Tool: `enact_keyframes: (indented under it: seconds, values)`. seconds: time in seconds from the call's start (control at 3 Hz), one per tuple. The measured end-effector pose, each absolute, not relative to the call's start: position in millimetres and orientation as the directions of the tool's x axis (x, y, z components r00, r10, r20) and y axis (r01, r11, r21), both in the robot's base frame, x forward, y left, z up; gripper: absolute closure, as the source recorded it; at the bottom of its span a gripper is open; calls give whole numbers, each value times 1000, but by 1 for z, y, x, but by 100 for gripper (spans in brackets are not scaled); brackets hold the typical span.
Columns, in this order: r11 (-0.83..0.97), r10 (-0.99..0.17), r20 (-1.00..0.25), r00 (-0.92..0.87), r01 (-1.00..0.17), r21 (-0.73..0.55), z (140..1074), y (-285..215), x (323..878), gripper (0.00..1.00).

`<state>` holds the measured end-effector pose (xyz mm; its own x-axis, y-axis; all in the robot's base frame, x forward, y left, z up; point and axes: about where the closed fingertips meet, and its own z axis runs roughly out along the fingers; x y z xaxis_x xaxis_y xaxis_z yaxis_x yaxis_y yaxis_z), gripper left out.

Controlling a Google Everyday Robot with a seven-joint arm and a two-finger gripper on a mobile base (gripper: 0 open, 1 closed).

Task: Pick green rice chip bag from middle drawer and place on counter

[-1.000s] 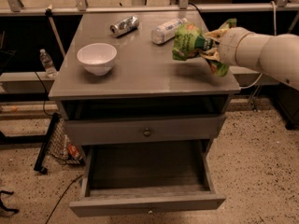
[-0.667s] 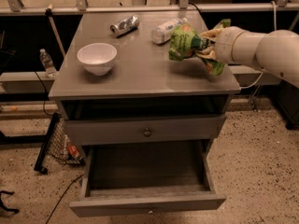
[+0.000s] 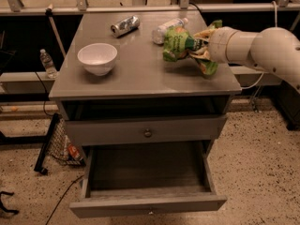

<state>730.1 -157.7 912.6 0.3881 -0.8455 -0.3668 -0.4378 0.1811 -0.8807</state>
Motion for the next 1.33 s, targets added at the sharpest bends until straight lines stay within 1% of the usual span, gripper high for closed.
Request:
enact_keyframes:
  seconds: [0.33,1.0,1.33]
  values:
    - [180,-843,-368,392,-440,-880,911,-155,731,53]
    - [178,-840,-370,396,-443,-879,910,-150,731,5]
    - [179,-840,-369,398,-439,-881,911,-149,730,0]
